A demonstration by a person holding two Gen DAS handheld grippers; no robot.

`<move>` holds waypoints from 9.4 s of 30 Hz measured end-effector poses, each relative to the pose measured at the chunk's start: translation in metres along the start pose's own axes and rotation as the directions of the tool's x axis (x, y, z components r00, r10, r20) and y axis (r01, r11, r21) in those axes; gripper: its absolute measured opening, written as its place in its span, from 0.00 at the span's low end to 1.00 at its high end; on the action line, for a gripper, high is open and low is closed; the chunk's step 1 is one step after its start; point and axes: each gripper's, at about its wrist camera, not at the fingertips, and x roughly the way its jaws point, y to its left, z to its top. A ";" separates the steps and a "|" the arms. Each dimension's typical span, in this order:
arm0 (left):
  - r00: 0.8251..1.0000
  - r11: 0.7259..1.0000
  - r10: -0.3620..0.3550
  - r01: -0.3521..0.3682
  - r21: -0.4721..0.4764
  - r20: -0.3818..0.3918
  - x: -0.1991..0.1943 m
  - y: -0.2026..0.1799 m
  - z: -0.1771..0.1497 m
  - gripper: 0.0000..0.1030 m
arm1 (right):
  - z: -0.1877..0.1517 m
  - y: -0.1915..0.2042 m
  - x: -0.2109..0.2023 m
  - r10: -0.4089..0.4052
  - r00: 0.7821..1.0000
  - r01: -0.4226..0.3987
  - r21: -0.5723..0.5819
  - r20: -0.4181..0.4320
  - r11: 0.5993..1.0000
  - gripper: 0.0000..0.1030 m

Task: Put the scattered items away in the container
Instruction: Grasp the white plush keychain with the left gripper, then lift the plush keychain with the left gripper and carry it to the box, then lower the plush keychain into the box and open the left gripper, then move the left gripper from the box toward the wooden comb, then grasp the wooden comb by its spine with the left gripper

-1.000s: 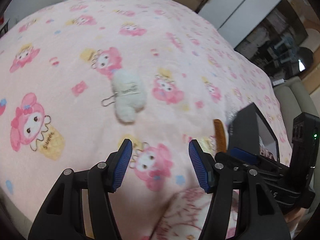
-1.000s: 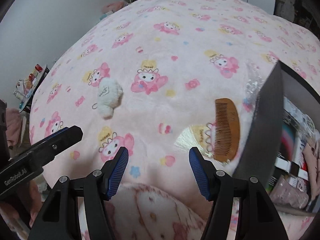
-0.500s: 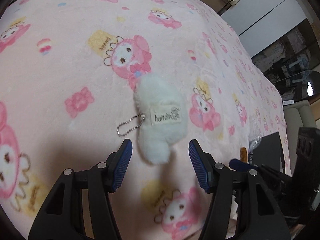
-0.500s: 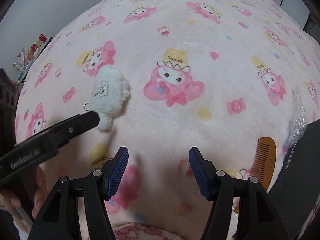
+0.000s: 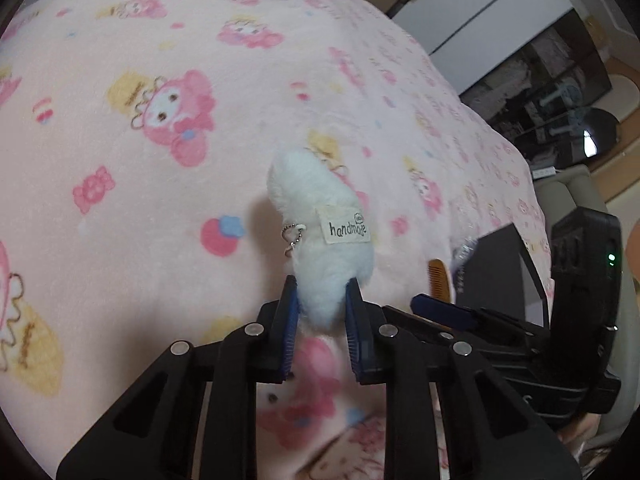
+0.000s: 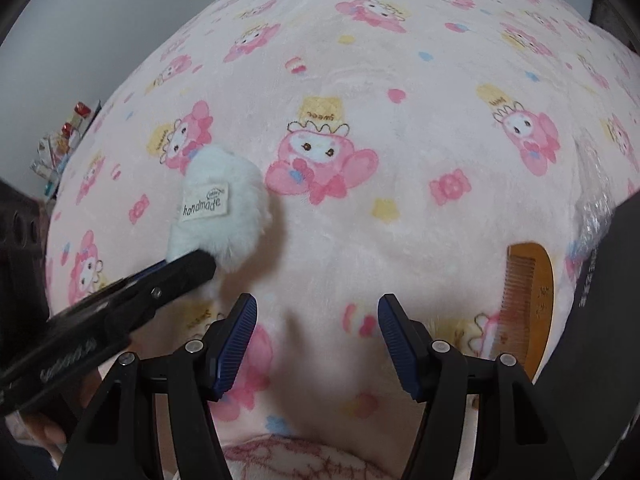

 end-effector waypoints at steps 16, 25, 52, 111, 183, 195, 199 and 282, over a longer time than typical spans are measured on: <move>0.963 0.912 -0.226 0.262 0.316 -0.147 -0.040 -0.179 -0.091 0.20 | -0.129 -0.082 -0.159 -0.095 0.974 0.052 0.203 0.207 0.978 0.58; 0.920 0.848 -0.140 0.302 0.436 -0.366 0.019 -0.261 -0.187 0.21 | -0.229 -0.175 -0.196 -0.224 0.956 0.126 0.424 0.190 0.897 0.58; 0.905 0.790 0.136 0.146 0.596 -0.403 0.081 -0.310 -0.241 0.25 | -0.303 -0.233 -0.194 -0.303 0.943 0.176 0.565 0.138 0.806 0.58; 0.911 0.868 -0.018 0.219 0.446 -0.412 0.123 -0.300 -0.201 0.38 | -0.271 -0.236 -0.197 -0.262 0.943 0.154 0.431 0.204 0.889 0.56; 0.955 0.894 0.023 0.113 0.433 -0.296 0.146 -0.321 -0.099 0.37 | -0.131 -0.278 -0.158 -0.220 0.959 0.129 0.418 0.177 0.899 0.35; 0.970 0.823 -0.135 0.224 0.522 -0.204 0.035 -0.336 -0.129 0.53 | -0.184 -0.217 -0.244 -0.419 0.854 0.265 0.434 0.309 0.861 0.46; 0.968 0.800 -0.148 0.239 0.550 -0.205 0.011 -0.334 -0.138 0.53 | -0.193 -0.196 -0.251 -0.417 0.852 0.265 0.426 0.316 0.865 0.46; 0.930 0.990 -0.083 0.035 -0.138 -0.357 0.094 -0.028 0.005 0.32 | -0.033 -0.049 -0.021 0.062 0.998 -0.059 0.190 -0.011 0.980 0.44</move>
